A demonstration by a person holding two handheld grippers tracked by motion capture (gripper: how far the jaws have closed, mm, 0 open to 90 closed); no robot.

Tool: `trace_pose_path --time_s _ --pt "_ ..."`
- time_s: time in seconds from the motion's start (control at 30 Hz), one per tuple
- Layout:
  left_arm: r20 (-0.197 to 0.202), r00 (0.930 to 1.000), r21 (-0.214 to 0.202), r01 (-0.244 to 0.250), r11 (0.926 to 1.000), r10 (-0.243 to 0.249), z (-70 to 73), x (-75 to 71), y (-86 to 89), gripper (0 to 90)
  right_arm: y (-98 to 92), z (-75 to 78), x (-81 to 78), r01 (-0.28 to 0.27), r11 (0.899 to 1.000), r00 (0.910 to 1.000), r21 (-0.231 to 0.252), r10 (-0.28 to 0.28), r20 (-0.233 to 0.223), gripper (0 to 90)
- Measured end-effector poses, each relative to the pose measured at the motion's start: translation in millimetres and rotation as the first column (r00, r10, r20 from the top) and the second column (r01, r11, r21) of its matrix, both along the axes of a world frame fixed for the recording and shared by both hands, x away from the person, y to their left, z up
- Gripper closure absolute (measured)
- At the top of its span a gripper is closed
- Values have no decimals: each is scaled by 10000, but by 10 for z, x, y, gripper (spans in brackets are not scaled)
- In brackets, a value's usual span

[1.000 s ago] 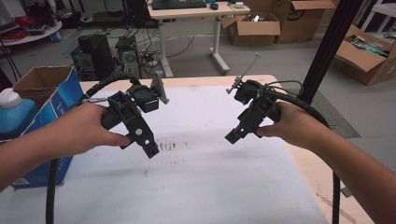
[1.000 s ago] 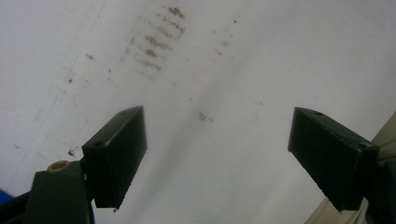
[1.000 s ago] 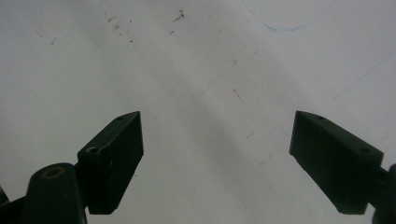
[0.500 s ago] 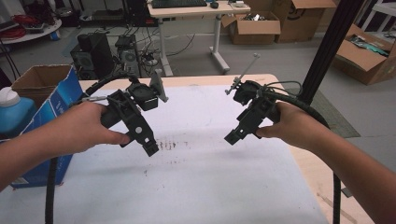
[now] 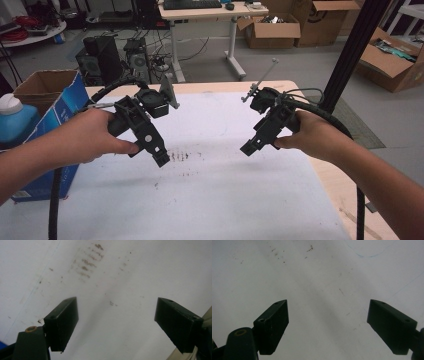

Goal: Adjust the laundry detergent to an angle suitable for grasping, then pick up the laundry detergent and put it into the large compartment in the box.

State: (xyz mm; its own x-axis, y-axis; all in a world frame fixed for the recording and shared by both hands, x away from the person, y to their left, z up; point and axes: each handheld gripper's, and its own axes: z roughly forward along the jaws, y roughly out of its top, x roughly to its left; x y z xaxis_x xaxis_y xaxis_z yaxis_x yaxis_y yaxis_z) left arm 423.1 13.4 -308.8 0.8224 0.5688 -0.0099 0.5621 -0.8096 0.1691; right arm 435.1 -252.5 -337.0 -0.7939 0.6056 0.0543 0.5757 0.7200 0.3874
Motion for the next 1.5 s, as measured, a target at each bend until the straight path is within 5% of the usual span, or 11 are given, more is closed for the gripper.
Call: trace_pose_path --time_s 0.37,0.57,1.07,1.5 --pt "244 9907 -365 -1330 9904 1340 -72 4 107 177 -58 -72 -109 117 9994 9999 327 -116 -21 176" --pt "-144 9832 -754 -1827 9803 1821 -245 28 205 181 -143 -142 -243 333 9978 9994 568 -332 -20 176" --pt "19 9888 -1275 -1474 9808 1489 -139 -86 252 189 -87 -103 -330 188 9985 9998 520 -191 53 176" --pt "150 9928 -1089 -1163 9872 1187 -84 -137 219 190 37 -52 -317 -176 9988 9997 465 169 165 176"
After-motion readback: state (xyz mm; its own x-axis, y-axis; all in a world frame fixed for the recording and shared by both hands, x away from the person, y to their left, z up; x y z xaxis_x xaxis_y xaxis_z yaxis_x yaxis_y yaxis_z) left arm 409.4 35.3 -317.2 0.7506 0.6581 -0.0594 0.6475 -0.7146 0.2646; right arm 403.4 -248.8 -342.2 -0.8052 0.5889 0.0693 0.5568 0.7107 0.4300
